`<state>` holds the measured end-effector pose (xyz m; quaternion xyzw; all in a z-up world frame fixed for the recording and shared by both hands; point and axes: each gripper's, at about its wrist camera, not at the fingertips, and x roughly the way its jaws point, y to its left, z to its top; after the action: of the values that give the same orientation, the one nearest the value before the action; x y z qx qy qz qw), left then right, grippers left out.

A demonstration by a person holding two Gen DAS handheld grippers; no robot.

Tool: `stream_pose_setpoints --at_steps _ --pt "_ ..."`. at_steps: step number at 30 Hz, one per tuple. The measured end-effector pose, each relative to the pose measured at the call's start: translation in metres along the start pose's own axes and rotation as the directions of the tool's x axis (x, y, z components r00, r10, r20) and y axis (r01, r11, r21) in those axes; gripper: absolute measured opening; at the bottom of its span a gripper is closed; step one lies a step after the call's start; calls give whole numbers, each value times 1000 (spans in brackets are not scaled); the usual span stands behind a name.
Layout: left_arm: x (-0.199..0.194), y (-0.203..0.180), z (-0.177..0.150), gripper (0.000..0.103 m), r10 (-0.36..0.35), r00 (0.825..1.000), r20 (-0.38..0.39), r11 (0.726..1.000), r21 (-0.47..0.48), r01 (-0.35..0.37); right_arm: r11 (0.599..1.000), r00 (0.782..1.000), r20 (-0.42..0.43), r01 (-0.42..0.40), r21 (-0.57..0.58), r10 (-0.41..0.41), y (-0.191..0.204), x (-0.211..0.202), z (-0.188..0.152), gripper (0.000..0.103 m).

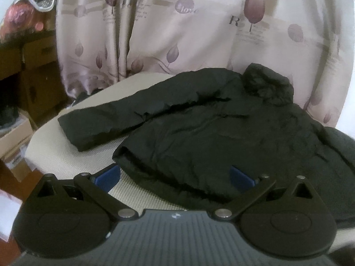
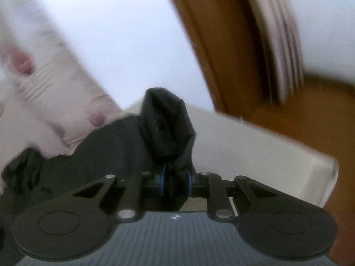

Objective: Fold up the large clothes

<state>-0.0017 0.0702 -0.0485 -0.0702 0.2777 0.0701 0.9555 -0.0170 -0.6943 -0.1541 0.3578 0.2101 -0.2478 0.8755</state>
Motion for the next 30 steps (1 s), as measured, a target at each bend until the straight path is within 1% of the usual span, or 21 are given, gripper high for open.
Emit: stream_pose_setpoints --at_steps 2,3,4,5,6,7,9,11,13,15,16,19,21,22,24,25,26,27,28,29,30 --pt "0 1 1 103 -3 1000 10 1000 2 3 997 1000 -17 19 81 -18 -21 10 -5 20" --pt "-1 3 2 103 -4 1000 17 1000 0 4 993 1000 -12 15 116 -13 -30 12 -7 26" --pt "0 5 3 103 -2 1000 23 1000 -2 2 989 1000 -2 2 146 -1 -38 9 -11 40" --pt "1 8 4 103 5 1000 29 1000 -6 -5 986 1000 12 -22 166 21 -42 3 -14 49" --pt "1 12 5 103 8 999 35 1000 -8 -8 985 999 27 -47 167 43 -43 -6 -18 66" --pt "3 16 7 103 17 999 47 1000 -9 -17 988 997 37 -71 138 67 -36 -15 -25 72" --pt "7 23 11 103 51 996 68 999 2 -51 990 990 1 -140 -29 140 -5 -32 -45 72" --pt "13 31 15 103 62 995 74 998 22 -64 953 971 -55 -239 -184 233 29 -49 -73 74" --pt "24 39 18 103 82 995 58 995 46 -85 918 950 -116 -309 -249 289 53 -58 -99 87" --pt "35 47 20 103 105 993 45 993 52 -108 889 927 -187 -368 -274 326 75 -58 -122 87" --pt "39 52 20 103 119 992 43 992 46 -121 881 920 -210 -381 -279 331 85 -58 -130 87" --pt "57 69 22 103 140 990 8 990 14 -140 865 909 -263 -396 -307 323 105 -46 -149 87" --pt "69 78 23 103 119 993 -27 993 -8 -119 868 895 -318 -405 -289 311 115 -37 -158 87" --pt "76 80 25 103 104 993 -52 994 -19 -106 872 891 -343 -401 -282 298 112 -35 -164 88" --pt "86 80 25 100 49 995 -87 998 -29 -51 867 896 -334 -395 -303 292 119 -36 -170 89" --pt "90 78 24 89 27 994 -102 999 -25 -30 863 893 -346 -398 -312 287 128 -36 -173 89" --pt "96 73 23 62 0 991 -132 1000 -12 -2 859 889 -354 -405 -314 291 128 -36 -174 89" --pt "102 69 22 45 -42 985 -170 999 0 43 853 885 -362 -412 -320 291 129 -36 -173 86" --pt "105 67 21 31 -79 978 -191 997 4 82 842 885 -368 -414 -345 285 134 -36 -176 61" --pt "102 61 21 22 -67 981 -181 997 18 72 832 892 -369 -403 -381 263 139 -33 -180 44" --pt "99 57 21 19 -62 982 -177 997 40 70 825 894 -368 -400 -400 255 141 -32 -182 26"
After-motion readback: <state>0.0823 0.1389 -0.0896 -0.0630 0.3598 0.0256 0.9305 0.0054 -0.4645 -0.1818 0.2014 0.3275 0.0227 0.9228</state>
